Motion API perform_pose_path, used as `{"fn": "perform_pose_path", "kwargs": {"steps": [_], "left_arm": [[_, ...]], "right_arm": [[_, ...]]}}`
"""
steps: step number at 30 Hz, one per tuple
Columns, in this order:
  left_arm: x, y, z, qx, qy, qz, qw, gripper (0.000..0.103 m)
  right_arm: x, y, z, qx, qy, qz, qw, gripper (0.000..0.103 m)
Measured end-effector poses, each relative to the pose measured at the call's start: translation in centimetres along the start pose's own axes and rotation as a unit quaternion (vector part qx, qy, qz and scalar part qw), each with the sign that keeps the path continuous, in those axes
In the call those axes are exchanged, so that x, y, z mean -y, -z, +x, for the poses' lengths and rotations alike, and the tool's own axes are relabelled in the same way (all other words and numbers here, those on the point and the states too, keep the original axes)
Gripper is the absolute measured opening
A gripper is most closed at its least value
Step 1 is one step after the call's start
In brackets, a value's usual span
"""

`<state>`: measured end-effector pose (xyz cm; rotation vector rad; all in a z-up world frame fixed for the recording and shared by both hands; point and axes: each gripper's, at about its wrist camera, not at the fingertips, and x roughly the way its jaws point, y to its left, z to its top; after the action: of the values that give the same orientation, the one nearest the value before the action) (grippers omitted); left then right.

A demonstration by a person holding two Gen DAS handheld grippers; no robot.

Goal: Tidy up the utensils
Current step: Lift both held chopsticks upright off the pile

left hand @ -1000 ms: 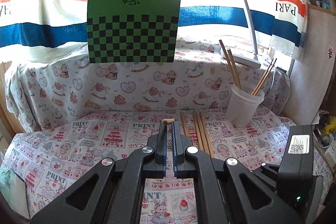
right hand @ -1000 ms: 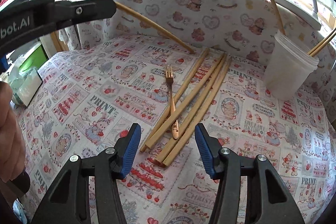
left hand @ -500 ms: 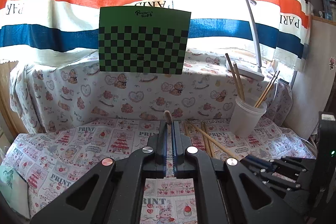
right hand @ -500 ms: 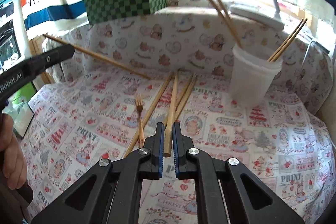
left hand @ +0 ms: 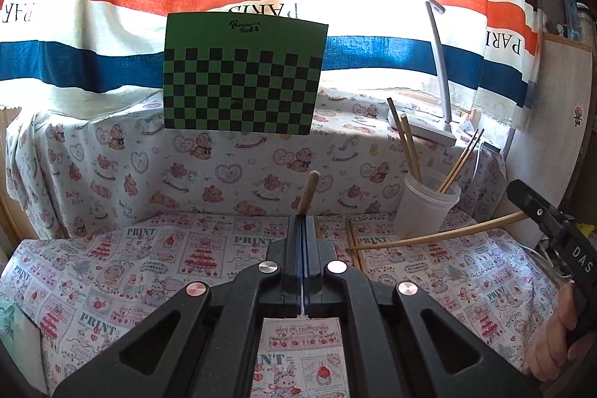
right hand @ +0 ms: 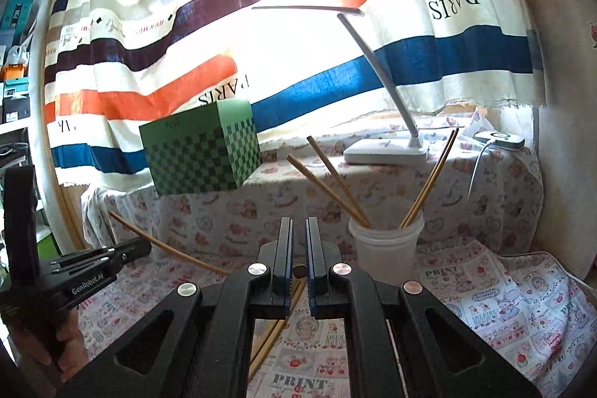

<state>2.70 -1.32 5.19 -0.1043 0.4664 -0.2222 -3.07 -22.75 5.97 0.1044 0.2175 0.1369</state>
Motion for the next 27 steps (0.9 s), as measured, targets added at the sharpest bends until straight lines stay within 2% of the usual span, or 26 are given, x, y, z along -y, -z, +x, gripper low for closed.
{"fn": "perform_pose_path", "kwargs": {"steps": [6,13,18,22,27], "left_arm": [[-0.5,0.2,0.9,-0.008,-0.007,-0.004,0.9999,0.000],[-0.9,0.3,1.3,0.007,-0.027,0.007,0.9996,0.000],[-1.8,0.2,1.5,0.005,-0.008,-0.015,0.9998,0.000],[-2.1,0.1,1.4,0.011,-0.005,-0.022,0.9997,0.007],[-2.2,0.0,1.1,0.013,-0.001,-0.025,0.9996,0.007]], "right_arm": [[0.0,-0.2,-0.1,-0.002,0.002,-0.001,1.000,0.007],[0.0,-0.1,0.0,-0.008,-0.002,-0.003,1.000,0.007],[0.0,0.0,0.0,-0.009,-0.001,-0.003,1.000,0.007],[0.0,0.1,0.0,-0.011,-0.003,-0.004,1.000,0.007],[-0.1,0.1,0.1,-0.011,-0.001,-0.004,1.000,0.007]]}}
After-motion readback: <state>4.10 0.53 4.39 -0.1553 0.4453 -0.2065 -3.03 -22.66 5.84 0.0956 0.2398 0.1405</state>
